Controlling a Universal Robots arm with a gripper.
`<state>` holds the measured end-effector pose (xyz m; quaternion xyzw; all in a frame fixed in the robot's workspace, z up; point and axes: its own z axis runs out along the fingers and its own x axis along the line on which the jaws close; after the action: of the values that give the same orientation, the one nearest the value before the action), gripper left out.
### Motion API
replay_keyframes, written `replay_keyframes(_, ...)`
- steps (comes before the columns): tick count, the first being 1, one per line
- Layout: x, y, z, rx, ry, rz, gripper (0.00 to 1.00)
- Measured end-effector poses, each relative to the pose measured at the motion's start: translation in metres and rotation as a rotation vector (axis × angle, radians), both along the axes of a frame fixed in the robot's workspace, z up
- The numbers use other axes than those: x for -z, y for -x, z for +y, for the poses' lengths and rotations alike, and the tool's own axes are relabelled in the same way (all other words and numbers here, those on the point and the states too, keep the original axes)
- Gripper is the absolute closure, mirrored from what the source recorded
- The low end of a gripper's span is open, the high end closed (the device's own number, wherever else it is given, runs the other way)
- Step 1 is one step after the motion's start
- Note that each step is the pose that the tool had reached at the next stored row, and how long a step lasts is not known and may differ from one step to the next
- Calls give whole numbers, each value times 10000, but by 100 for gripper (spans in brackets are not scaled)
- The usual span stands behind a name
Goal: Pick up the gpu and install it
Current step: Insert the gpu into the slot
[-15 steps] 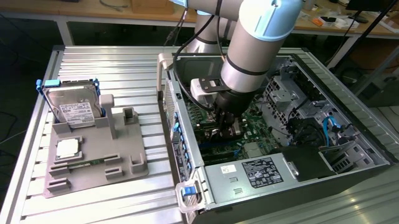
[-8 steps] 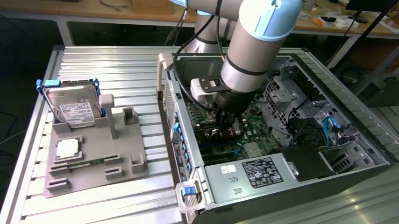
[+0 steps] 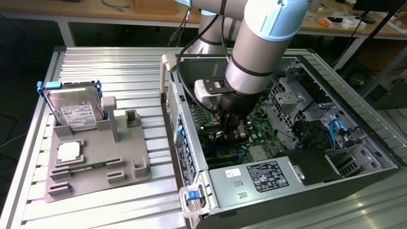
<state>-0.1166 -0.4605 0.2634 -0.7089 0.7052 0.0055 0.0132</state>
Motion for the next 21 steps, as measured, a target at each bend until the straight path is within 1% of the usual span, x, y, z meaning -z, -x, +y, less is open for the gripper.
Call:
replay_keyframes(6, -5, 0, 0, 0, 0, 0, 73)
replay_keyframes(10, -5, 0, -13, 0, 0, 0, 73)
replay_keyframes(21, 13, 0, -14, -1, 1, 1, 73)
